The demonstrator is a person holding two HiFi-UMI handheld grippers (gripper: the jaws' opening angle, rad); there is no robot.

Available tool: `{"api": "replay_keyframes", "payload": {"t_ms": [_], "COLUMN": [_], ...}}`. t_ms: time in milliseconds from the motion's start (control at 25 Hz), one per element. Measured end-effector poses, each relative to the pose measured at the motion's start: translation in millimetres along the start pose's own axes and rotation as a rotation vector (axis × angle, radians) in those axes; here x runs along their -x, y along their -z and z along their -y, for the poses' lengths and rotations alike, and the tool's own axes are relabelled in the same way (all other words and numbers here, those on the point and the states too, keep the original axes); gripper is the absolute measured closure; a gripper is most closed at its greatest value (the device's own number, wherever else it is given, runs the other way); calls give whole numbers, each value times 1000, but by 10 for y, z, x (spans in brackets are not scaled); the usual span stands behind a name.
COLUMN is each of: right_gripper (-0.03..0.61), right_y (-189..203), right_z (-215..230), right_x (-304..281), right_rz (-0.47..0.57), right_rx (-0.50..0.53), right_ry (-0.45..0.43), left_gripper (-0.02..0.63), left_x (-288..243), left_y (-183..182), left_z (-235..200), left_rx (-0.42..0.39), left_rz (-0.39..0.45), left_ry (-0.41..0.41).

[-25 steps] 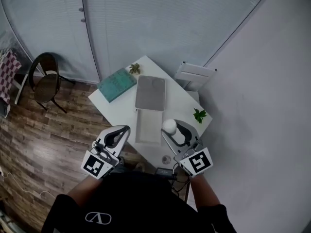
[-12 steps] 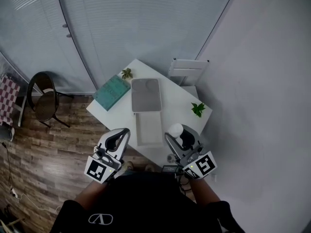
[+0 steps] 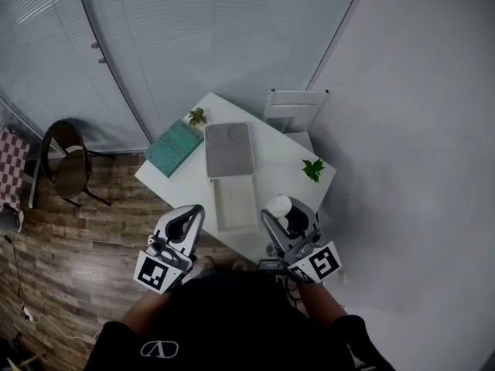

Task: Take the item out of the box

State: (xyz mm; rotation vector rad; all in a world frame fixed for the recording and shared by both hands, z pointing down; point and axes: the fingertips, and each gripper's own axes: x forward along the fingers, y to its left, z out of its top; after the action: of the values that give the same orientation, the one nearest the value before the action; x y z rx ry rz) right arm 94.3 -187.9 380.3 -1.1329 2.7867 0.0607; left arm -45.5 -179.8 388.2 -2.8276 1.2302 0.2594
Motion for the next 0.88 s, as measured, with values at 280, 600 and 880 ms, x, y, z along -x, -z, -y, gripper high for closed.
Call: {"api": "replay_keyframes", "payload": {"t_ms": [280,600,880], "right_gripper": [397,399,400], "right_y": [-6,30,83], "right_z": [4,-36,-81], "right_x": [0,-37,-49], "right_rz": [18,6,-11], "right_rx": [4,8,11], "right_ry": [-8,-21,-31], "left_gripper": [607,607,607], "left_x": [27,70,109], "left_y": [15,13,36], "left_z": [26,13,30], "left_rx": [-6,-6,-2], "left_rz": [-6,-6,-12], "left_ry": [-10,-21,-28]}}
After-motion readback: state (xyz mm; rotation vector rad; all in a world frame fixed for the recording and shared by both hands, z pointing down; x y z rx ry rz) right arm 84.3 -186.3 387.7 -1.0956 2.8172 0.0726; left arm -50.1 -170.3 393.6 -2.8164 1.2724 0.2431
